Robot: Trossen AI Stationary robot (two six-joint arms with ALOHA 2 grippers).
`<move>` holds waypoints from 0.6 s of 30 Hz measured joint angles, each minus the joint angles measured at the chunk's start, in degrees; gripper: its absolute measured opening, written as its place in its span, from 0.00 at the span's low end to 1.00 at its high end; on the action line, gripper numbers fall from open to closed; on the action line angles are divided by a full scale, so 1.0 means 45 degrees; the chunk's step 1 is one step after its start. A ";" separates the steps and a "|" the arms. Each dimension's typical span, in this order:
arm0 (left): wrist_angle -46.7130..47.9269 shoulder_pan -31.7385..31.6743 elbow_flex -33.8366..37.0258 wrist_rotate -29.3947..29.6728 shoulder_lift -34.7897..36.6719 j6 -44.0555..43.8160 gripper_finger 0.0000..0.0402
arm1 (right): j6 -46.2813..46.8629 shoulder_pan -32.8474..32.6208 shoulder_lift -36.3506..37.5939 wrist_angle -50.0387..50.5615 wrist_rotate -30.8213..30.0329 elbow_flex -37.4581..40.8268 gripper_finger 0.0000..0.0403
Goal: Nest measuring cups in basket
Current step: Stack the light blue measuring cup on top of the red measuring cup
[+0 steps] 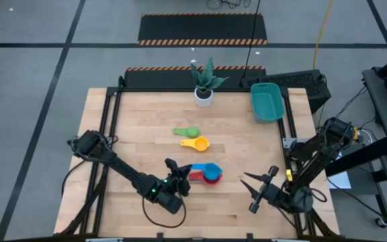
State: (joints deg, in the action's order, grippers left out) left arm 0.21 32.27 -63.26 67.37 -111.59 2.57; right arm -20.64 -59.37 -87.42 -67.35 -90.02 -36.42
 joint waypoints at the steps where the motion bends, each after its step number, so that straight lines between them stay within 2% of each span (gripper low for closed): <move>1: 0.0017 -0.0003 0.0000 -0.0001 0.0000 -0.0004 0.02 | -0.0282 0.0000 0.0000 -0.0244 0.0000 0.0000 0.31; 7: 0.0257 -0.0063 0.0000 -0.0290 0.0000 0.0026 0.05 | -0.1218 0.0000 0.0000 -0.1111 0.0000 0.0000 0.31; 18: 0.0489 -0.0096 0.0000 -0.1666 0.0000 -0.0077 0.06 | -0.1224 0.0000 0.0000 -0.1185 0.0000 0.0000 0.31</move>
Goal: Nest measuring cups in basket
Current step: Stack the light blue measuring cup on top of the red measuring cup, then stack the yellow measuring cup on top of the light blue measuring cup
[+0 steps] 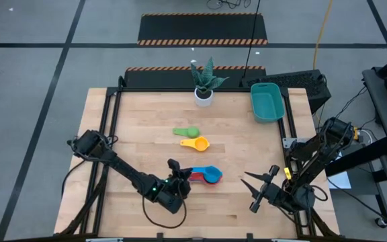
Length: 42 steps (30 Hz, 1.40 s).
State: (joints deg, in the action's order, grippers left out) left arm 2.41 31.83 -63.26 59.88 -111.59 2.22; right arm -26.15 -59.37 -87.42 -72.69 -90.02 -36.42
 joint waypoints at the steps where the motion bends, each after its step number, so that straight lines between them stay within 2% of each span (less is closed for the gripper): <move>1: 0.0084 0.0000 0.0000 -0.0058 0.0000 -0.0001 0.06 | 0.0000 0.0000 0.0000 0.0000 0.0000 0.0000 0.31; 11: 0.0222 0.0267 0.0000 -0.0329 0.0000 -0.0107 0.09 | -0.0011 0.0000 0.0000 -0.0185 0.0000 0.0000 0.31; 21: 0.0191 0.0540 0.0000 -0.0345 0.0005 -0.0597 0.37 | -0.0058 0.0000 0.0000 -0.0185 0.0004 0.0000 0.31; 29: 0.0008 0.0876 0.0000 -0.0385 0.0010 -0.1035 0.51 | -0.0049 0.0000 0.0000 -0.0242 0.0005 0.0000 0.31; 36: -0.0365 0.0879 0.0000 -0.1300 0.0015 -0.1404 0.56 | -0.0236 0.0000 0.0000 -0.0665 0.0005 0.0000 0.31; 42: -0.1079 0.1037 0.0000 -0.1436 0.0348 -0.1515 0.56 | -0.0243 0.0000 0.0000 -0.0665 0.0005 0.0000 0.31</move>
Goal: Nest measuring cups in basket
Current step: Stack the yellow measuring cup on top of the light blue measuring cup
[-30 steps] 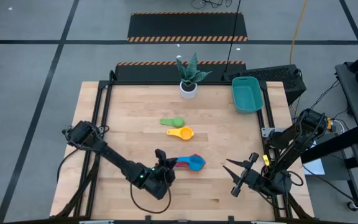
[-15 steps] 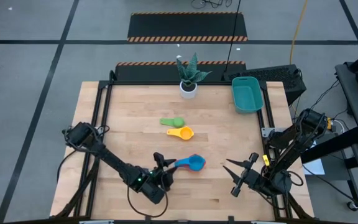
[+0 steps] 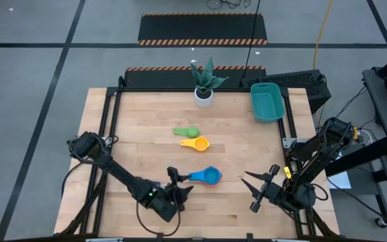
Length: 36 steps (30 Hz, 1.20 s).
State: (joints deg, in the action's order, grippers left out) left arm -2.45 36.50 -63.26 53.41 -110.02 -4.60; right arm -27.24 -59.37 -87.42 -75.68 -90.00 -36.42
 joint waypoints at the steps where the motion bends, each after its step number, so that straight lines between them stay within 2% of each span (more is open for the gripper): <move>1: -0.0333 0.0026 0.0000 -0.0180 0.0208 -0.0011 0.56 | 0.0000 0.0000 0.0000 0.0000 0.0000 0.0000 0.31; 5: -0.0395 0.0028 -0.0010 -0.0520 0.1373 -0.0695 0.56 | 0.0005 0.0000 0.0000 0.0000 0.0005 0.0000 0.31; 7: 0.0381 -0.0152 -0.0010 -0.0846 0.1984 -0.1548 0.56 | 0.0000 0.0000 -0.0005 0.0000 0.0000 0.0000 0.31; 10: 0.1759 -0.0530 -0.0015 -0.2193 0.2645 -0.3094 0.56 | 0.0002 0.0000 -0.0005 0.0002 0.0002 0.0000 0.31; 13: 0.3012 -0.0682 -0.0015 -0.3367 0.2863 -0.4351 0.56 | 0.0032 0.0000 -0.0005 0.0003 0.0000 0.0000 0.31; 17: 0.4217 -0.0368 -0.0010 -0.3973 0.2872 -0.5524 0.56 | 0.0216 0.0000 -0.0005 0.0005 0.0005 0.0000 0.31; 24: 0.6026 0.0573 -0.0010 -0.4055 0.2877 -0.7301 0.56 | 0.0281 -0.0001 -0.0005 0.0005 0.0005 0.0000 0.31; 30: 0.8219 0.0897 -0.0010 -0.3479 0.2877 -0.8961 0.56 | 0.0379 -0.0005 -0.0005 0.0007 0.0010 0.0000 0.31; 33: 0.9064 0.0810 0.0005 -0.3063 0.2877 -0.8959 0.56 | 0.0383 -0.0005 -0.0005 0.0010 0.0009 0.0000 0.31; 36: 0.8991 0.0481 0.0310 -0.2726 0.2877 -0.8217 0.56 | 0.0638 -0.0005 -0.0005 0.0184 0.0010 0.0000 0.31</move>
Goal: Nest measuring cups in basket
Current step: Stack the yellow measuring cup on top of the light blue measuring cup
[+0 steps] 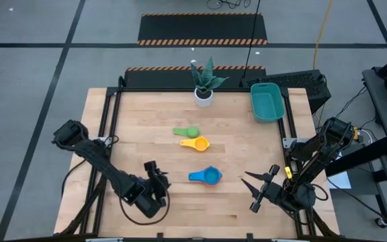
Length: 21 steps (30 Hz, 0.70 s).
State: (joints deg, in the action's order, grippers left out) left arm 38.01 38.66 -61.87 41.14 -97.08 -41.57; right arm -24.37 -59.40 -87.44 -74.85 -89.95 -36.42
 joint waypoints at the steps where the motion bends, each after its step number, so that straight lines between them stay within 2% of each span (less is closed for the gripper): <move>1: -0.0109 -0.0175 0.0163 0.0213 0.0000 0.0278 0.56 | 0.0025 -0.0001 0.0000 0.0027 0.0000 0.0000 0.31; 8: -0.2943 -0.1891 0.2022 0.0747 -0.0015 0.2609 0.56 | 0.0283 0.0005 0.0000 0.0181 0.0000 0.0000 0.31; 13: -0.4149 -0.3169 0.2402 0.0738 -0.0015 0.4731 0.56 | 0.0329 0.0005 0.0000 0.0336 0.0005 0.0000 0.31; 17: -0.4331 -0.4367 0.2216 0.0117 -0.0015 0.6403 0.56 | 0.0299 0.0005 0.0000 0.0645 0.0005 0.0000 0.31; 21: -0.5460 -0.5447 0.2201 -0.1420 -0.0324 0.8519 0.56 | 0.0198 0.0126 0.0000 0.1141 0.0005 0.0000 0.31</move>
State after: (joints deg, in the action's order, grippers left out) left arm 13.44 14.15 -51.96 34.75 -98.54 -3.24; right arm -23.48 -58.83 -87.44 -69.72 -89.93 -36.42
